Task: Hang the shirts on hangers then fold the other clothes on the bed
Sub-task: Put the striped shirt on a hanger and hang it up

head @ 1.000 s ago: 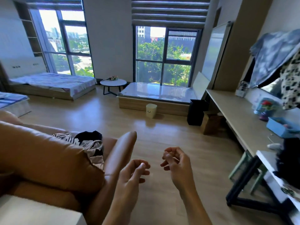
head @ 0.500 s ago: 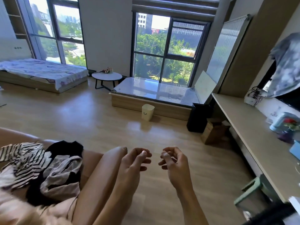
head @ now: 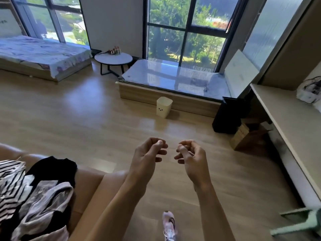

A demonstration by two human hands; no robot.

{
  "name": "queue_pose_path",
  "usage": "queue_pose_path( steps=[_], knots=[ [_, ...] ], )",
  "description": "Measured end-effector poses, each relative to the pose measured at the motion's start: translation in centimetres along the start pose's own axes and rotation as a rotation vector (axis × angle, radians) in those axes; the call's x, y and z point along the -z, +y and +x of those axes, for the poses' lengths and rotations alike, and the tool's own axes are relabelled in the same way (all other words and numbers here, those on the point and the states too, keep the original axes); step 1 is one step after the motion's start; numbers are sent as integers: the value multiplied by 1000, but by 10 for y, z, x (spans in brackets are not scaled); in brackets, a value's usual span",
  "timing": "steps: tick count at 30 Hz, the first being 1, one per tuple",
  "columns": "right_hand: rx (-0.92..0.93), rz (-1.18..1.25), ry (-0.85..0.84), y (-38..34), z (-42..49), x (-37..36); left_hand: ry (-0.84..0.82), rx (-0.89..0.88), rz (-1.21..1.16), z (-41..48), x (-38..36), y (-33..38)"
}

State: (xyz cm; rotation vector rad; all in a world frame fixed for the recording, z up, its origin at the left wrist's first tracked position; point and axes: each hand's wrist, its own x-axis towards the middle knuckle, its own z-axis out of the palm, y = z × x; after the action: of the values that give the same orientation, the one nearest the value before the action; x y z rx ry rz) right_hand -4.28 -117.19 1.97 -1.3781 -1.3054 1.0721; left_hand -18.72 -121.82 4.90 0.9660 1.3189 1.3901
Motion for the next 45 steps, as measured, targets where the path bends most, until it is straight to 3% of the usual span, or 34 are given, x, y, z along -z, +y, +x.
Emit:
queue_pose_path(
  steps=[11, 18, 25, 34, 36, 39, 45],
  knots=[
    [54, -66, -267, -8, 297, -64, 279, 52, 4, 256, -23, 8],
    [111, -110, -507, -15, 428, -170, 545, 75, -68, 385, 38, 0],
    [207, -150, -707, -41, 547, -328, 764, 22, -156, 517, 139, 11],
    [266, -125, -1112, -70, 609, -553, 1065, -26, -217, 607, 285, 39],
    [254, -128, -1276, -74, 603, -626, 1219, -32, -226, 617, 326, 36],
    [258, -128, -1392, -71, 589, -682, 1300, -2, -234, 621, 362, 26],
    [301, -118, -1711, -88, 554, -831, 1620, 4, -259, 642, 475, 16]
  ],
)
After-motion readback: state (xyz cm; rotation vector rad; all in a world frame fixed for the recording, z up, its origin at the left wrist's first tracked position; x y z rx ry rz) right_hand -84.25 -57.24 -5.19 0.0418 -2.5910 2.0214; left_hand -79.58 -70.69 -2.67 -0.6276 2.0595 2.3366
